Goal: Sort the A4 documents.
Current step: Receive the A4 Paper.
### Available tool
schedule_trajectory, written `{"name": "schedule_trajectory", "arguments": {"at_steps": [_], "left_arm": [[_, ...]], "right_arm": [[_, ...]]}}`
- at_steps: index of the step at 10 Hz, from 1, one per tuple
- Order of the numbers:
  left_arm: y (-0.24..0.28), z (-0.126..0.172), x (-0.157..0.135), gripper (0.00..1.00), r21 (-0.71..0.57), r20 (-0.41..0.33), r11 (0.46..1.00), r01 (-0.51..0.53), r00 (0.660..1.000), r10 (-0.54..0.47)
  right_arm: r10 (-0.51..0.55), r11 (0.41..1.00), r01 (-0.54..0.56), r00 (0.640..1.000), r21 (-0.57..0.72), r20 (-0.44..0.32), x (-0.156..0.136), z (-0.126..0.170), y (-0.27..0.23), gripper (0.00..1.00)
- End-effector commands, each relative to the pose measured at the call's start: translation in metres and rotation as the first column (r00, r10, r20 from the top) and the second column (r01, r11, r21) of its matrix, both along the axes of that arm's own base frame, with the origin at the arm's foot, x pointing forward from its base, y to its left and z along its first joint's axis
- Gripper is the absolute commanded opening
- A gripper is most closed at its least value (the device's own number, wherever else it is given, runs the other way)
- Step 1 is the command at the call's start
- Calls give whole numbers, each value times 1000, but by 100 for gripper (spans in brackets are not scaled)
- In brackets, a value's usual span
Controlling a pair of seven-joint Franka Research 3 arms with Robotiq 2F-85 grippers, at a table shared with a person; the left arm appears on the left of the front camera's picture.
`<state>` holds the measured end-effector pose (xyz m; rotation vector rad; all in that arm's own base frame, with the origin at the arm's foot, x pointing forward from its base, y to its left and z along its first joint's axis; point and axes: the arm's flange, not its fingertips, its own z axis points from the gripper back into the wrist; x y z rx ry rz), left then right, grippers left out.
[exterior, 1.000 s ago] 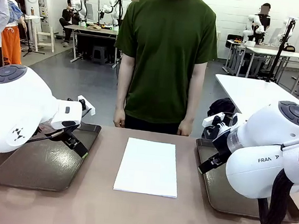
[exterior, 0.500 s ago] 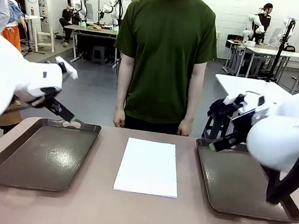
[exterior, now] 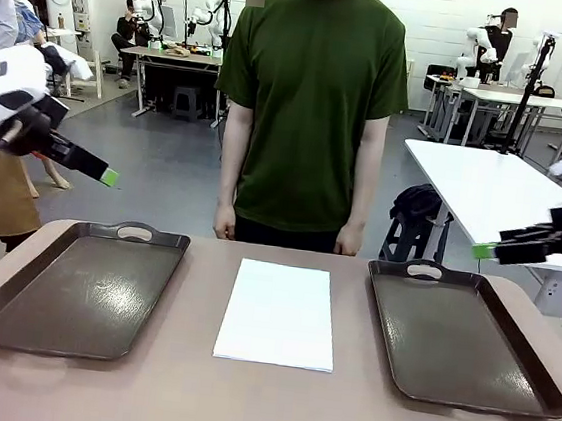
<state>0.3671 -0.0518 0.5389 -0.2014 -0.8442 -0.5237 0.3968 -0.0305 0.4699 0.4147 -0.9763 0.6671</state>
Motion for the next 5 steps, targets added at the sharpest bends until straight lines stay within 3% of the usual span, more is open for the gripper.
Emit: {"name": "schedule_trajectory", "arguments": {"at_steps": [1,3,5], "left_arm": [[34,-86,-84,100,-95,-42,993,70,996,-75],[45,-110,-82,100,-84,-125,995,59,990,-69],[49,-126,-85,100,-40,-152,985,166,974,-170]], "right_arm": [[26,998,-29,998,55,54,-75,-34,-2,100],[47,997,-53,995,57,93,-79,-28,-2,100],[74,995,-79,993,56,96,-75,-24,1,100]]}}
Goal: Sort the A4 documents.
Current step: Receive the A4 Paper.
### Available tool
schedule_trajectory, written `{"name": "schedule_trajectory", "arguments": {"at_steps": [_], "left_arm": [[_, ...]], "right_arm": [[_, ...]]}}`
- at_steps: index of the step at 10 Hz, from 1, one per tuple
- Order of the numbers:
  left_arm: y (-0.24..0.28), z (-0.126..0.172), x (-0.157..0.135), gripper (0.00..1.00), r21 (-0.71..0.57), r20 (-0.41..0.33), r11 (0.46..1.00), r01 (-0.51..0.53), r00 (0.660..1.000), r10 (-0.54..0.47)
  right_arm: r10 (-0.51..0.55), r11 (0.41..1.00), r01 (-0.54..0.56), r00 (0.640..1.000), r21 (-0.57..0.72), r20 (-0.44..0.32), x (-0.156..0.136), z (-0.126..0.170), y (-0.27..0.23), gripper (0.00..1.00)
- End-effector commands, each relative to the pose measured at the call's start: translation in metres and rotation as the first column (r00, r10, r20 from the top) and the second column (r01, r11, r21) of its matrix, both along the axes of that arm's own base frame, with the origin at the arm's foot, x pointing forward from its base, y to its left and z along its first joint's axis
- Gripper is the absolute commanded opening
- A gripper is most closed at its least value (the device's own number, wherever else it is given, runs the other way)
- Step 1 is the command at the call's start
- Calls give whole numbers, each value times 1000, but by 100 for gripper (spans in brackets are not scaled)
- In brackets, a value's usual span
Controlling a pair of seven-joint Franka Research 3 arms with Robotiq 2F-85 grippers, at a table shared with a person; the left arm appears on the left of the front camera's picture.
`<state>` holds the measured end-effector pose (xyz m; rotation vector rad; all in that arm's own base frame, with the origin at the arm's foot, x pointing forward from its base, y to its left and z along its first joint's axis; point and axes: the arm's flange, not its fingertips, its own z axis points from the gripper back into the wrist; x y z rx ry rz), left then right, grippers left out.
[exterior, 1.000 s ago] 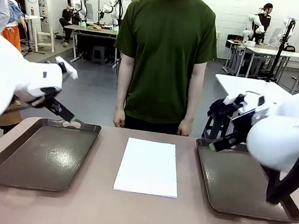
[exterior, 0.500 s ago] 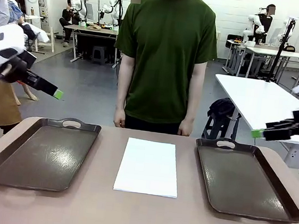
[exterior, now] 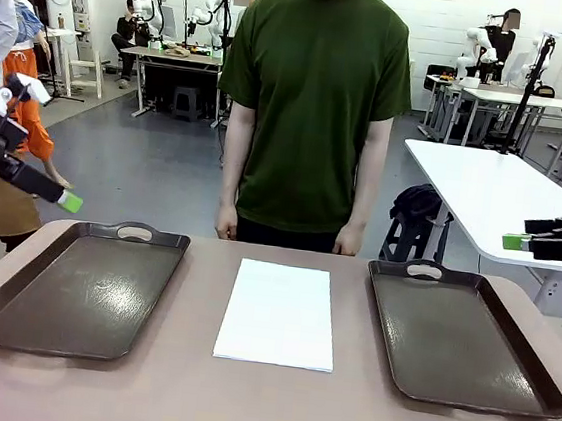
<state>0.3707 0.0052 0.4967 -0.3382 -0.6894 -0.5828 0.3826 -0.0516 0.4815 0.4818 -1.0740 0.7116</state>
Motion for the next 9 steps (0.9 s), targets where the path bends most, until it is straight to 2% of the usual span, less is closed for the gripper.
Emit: {"name": "schedule_trajectory", "arguments": {"at_steps": [1,4,7,8,9], "left_arm": [[-5,-90,-91,100,24,-13,999,36,999,-36],[-1,-87,-95,100,-44,31,999,2,1000,0],[0,-84,-100,100,-51,43,999,16,999,-13],[0,-85,-98,100,-47,24,999,8,1000,-6],[-2,-86,-93,100,-47,-31,996,-80,996,79]], "right_arm": [[28,999,-27,1000,-22,10,-60,-35,24,100],[115,982,-115,993,-148,-12,-57,-30,37,100],[118,979,-122,992,-162,-36,-52,-29,40,100],[114,978,-121,992,-169,-52,-49,-30,41,100],[105,980,-116,991,-161,-77,-46,-31,42,100]]}}
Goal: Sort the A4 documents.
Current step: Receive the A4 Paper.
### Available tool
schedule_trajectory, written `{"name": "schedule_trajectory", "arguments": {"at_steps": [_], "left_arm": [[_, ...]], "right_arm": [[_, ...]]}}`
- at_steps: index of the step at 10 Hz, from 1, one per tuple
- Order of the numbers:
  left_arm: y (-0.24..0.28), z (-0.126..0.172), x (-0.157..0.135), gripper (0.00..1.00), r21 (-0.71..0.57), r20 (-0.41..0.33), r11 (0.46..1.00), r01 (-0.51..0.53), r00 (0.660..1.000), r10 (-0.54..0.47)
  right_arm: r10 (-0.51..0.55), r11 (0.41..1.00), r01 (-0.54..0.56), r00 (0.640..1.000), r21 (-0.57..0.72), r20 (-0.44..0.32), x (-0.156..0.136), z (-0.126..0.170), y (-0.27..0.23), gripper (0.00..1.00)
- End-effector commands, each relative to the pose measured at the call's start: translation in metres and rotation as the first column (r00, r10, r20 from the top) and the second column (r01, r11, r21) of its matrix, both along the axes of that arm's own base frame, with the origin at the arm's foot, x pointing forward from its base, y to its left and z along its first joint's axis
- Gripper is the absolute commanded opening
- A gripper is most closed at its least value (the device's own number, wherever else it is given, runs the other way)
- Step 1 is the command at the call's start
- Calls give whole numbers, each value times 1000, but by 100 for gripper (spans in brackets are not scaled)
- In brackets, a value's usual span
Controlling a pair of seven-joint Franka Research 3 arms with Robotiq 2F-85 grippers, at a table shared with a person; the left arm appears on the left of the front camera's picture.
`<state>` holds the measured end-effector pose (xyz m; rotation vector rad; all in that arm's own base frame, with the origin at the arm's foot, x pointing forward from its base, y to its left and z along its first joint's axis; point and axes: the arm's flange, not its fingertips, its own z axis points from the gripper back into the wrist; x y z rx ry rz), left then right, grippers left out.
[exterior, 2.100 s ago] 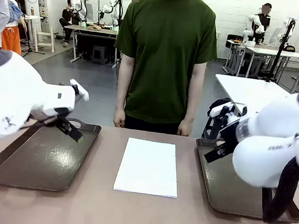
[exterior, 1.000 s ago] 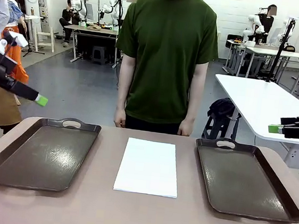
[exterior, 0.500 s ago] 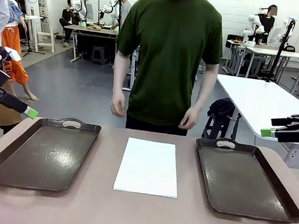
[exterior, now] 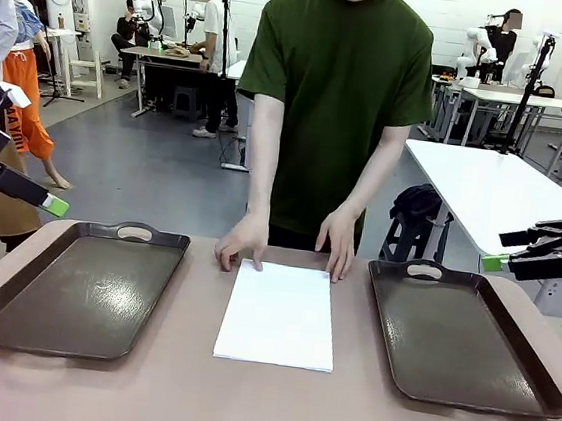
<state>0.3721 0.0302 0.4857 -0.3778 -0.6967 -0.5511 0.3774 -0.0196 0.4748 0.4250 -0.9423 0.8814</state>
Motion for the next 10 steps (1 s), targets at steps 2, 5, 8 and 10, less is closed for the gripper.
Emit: {"name": "schedule_trajectory", "arguments": {"at_steps": [2,5,8,10], "left_arm": [[-1,2,-1,100,0,13,1000,18,1000,-18],[-1,2,-1,100,0,13,1000,18,1000,-18],[-1,2,-1,100,0,13,1000,18,1000,-18],[-1,2,-1,100,0,13,1000,18,1000,-18]], "right_arm": [[2,1000,-2,1000,8,12,0,2,1,100],[2,1000,-2,1000,8,12,0,2,1,100],[2,1000,-2,1000,8,12,0,2,1,100],[2,1000,-2,1000,8,12,0,2,1,100]]}}
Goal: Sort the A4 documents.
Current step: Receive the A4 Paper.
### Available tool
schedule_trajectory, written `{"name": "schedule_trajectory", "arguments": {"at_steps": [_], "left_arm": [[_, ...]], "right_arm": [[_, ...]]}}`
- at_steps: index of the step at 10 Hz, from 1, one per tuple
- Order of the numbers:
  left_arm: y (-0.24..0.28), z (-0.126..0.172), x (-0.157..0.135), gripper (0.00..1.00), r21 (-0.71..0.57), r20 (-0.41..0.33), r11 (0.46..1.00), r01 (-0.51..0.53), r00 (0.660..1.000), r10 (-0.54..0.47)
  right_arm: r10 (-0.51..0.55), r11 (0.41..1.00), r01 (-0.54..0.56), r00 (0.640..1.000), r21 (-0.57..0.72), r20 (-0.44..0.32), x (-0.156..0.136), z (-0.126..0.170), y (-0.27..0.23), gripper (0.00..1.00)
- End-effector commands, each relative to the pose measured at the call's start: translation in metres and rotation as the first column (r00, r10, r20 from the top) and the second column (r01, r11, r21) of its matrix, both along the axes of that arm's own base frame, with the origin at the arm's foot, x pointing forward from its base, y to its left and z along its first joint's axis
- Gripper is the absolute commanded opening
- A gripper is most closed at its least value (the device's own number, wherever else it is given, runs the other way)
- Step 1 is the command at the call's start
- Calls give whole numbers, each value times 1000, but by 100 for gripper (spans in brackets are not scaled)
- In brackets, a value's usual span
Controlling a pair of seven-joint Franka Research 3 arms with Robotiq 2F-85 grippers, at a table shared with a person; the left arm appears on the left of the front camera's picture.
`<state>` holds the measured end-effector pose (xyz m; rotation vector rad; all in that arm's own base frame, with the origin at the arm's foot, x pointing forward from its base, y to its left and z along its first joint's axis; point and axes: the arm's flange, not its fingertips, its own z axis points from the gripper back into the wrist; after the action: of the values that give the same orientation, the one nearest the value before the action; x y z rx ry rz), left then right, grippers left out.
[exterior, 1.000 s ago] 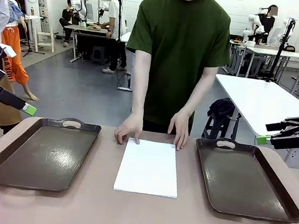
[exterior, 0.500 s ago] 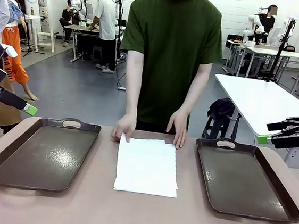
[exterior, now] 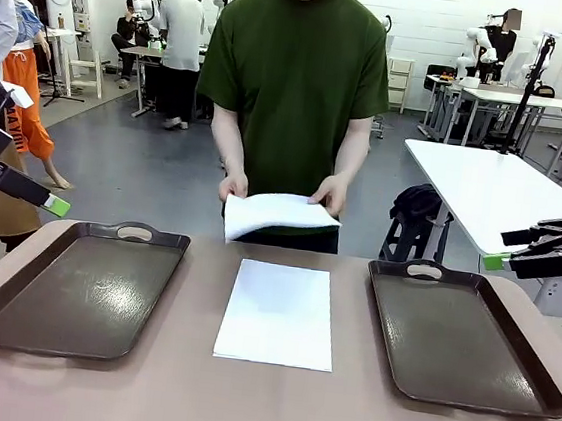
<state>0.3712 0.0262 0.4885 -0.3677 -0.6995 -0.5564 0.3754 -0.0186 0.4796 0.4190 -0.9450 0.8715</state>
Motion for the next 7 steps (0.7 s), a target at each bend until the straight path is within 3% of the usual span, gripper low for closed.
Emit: {"name": "schedule_trajectory", "arguments": {"at_steps": [1,7], "left_arm": [[3,-1,0,100,-10,7,1000,18,1000,-18],[3,-1,0,100,-10,7,1000,18,1000,-18]], "right_arm": [[13,1000,-14,1000,8,11,2,-3,0,100],[13,1000,-14,1000,8,11,2,-3,0,100]]}}
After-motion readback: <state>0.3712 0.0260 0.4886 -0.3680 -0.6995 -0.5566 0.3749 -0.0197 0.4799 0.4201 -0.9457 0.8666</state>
